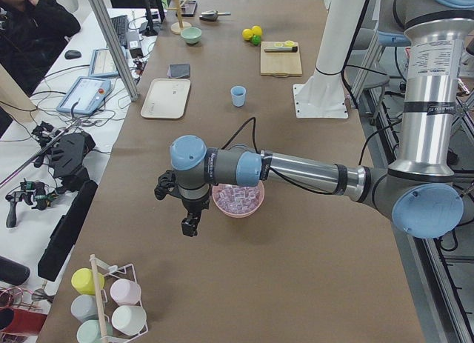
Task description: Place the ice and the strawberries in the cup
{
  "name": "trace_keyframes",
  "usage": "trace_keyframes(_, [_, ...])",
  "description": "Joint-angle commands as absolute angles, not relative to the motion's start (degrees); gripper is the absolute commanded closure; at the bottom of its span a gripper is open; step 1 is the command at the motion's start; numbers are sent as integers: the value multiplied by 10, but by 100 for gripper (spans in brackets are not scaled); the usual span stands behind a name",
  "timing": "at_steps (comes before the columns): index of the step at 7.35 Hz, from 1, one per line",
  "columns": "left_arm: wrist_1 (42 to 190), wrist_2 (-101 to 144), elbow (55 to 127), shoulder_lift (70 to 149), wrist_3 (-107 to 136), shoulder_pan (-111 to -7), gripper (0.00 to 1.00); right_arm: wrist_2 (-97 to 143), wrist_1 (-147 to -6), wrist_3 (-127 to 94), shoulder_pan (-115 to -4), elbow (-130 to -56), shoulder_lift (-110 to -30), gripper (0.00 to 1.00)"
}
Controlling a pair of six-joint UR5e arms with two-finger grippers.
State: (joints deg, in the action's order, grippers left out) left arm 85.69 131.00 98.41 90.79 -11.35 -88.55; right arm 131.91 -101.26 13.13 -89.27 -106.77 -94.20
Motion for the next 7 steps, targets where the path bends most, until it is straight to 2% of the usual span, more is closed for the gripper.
trace_keyframes(1, [860, 1310, 977, 910, -113, -885, 2, 1319, -1025, 139, -893, -1065, -939, 0])
trace_keyframes(7, [859, 1309, 969, 911, -113, -885, 2, 1322, -1025, 138, -893, -1066, -940, 0])
